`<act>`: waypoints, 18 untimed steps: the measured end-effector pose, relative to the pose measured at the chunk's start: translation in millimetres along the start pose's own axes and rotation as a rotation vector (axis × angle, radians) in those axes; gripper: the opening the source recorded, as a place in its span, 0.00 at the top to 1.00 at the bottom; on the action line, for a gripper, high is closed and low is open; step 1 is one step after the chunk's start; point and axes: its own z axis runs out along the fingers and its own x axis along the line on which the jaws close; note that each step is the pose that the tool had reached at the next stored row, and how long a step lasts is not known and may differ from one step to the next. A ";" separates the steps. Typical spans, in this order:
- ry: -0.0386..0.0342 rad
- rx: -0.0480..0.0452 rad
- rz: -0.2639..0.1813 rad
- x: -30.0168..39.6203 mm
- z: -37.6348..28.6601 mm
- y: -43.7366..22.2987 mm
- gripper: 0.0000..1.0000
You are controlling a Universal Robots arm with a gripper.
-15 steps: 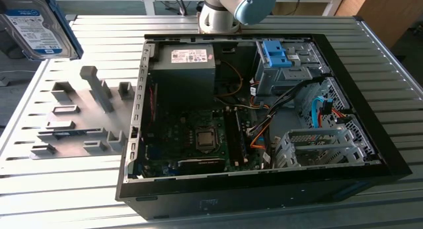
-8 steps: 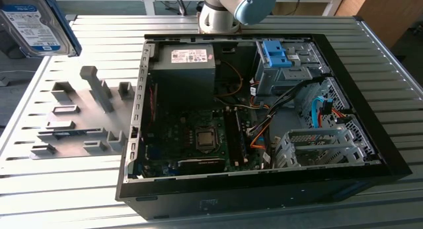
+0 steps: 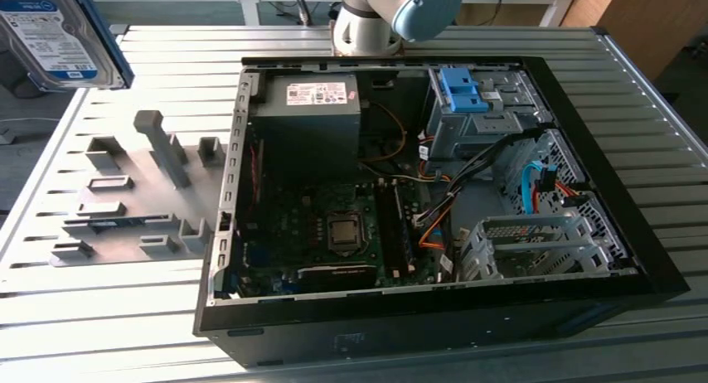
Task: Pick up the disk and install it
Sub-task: 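Pick up the disk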
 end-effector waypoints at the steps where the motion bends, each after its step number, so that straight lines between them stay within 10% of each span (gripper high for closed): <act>1: 0.0000 0.0000 0.000 0.0 -1.2 0.0 0.63; 18: 0.0005 -0.0001 0.000 -0.5 -20.5 0.3 0.63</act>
